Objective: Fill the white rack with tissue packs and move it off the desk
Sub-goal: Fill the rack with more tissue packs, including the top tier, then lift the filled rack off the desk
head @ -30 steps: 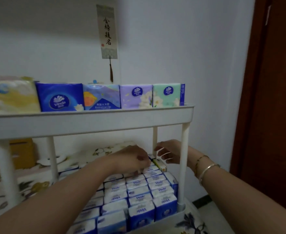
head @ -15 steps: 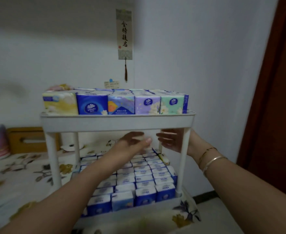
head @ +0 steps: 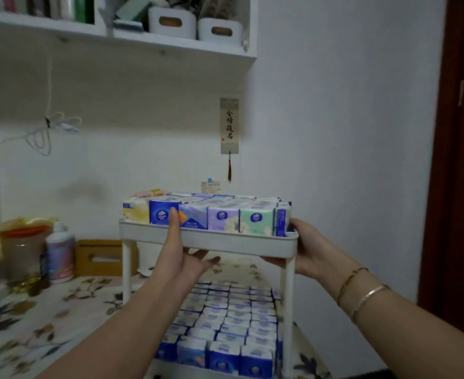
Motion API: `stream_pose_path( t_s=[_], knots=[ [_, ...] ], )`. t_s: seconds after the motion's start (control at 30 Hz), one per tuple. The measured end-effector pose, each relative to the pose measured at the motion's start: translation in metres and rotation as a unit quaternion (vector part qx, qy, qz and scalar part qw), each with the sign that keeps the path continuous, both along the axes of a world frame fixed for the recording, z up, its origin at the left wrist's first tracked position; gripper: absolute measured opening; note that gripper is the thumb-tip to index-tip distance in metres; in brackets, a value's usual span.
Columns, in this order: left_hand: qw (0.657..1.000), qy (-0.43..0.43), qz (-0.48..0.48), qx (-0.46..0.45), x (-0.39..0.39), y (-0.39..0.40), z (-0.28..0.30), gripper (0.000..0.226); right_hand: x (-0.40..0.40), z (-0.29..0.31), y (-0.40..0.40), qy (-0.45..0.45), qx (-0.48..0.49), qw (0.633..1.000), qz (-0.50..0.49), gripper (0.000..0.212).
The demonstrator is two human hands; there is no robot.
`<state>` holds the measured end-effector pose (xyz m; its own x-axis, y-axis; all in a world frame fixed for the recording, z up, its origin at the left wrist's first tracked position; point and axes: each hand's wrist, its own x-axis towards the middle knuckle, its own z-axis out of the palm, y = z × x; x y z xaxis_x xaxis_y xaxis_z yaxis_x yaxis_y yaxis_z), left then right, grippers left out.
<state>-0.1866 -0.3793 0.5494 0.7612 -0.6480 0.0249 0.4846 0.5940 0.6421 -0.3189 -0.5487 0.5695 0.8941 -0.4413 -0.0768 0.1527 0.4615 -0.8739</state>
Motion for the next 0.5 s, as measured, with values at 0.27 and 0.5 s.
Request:
stream_pose_path(
  t_s=[0.27, 0.5],
  knots=[
    [0.996, -0.060, 0.055, -0.025, -0.023, 0.054, 0.014, 0.053, -0.021, 0.003, 0.095, 0.031, -0.078, 0.993, 0.084, 0.047],
    [0.987, -0.096, 0.061, 0.117, -0.037, 0.135, 0.037, 0.044, -0.025, 0.004, 0.157, 0.117, -0.305, 0.928, 0.179, 0.054]
  ],
)
